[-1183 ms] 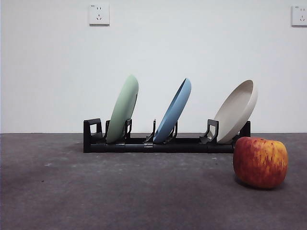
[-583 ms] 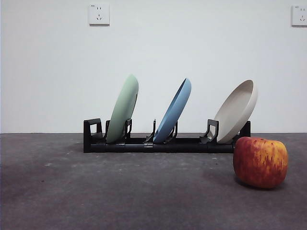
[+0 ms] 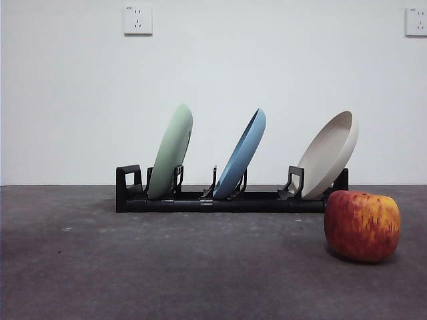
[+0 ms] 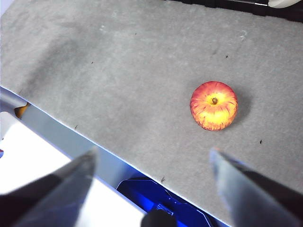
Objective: Take the green plate from the plate rack,put the plate on the table,take the apple from the table,put the apple in the plate
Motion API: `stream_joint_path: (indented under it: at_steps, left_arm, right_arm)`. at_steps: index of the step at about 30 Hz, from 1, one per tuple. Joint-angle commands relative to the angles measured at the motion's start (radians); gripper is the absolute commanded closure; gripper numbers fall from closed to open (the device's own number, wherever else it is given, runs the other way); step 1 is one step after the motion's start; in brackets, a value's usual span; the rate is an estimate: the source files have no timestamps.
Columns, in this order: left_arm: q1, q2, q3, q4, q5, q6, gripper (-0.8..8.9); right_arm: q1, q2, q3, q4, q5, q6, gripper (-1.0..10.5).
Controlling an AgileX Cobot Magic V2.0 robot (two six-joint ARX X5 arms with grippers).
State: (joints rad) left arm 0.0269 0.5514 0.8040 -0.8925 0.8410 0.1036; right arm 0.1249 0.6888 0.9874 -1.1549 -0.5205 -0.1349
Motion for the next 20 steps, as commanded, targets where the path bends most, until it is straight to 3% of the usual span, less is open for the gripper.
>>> stream_joint_path:
  at_steps: [1, 10, 13, 20]
  left_arm:
    - [-0.007, 0.013, 0.003, 0.01, 0.0, -0.019, 2.43]
    - [-0.057, 0.101, 0.026, 0.164, -0.008, -0.097, 2.43]
    - [-0.093, 0.172, 0.076, 0.23, -0.072, -0.132, 2.43]
    - [-0.201, 0.404, 0.25, 0.29, -0.202, -0.13, 2.43]
  right_arm:
    - [0.002, -0.002, 0.001, 0.006, 0.002, 0.011, 2.5]
    - [0.002, -0.002, 0.001, 0.006, 0.002, 0.014, 2.5]
    - [0.002, -0.002, 0.001, 0.006, 0.002, 0.014, 2.5]
    - [0.002, -0.002, 0.001, 0.006, 0.002, 0.014, 2.5]
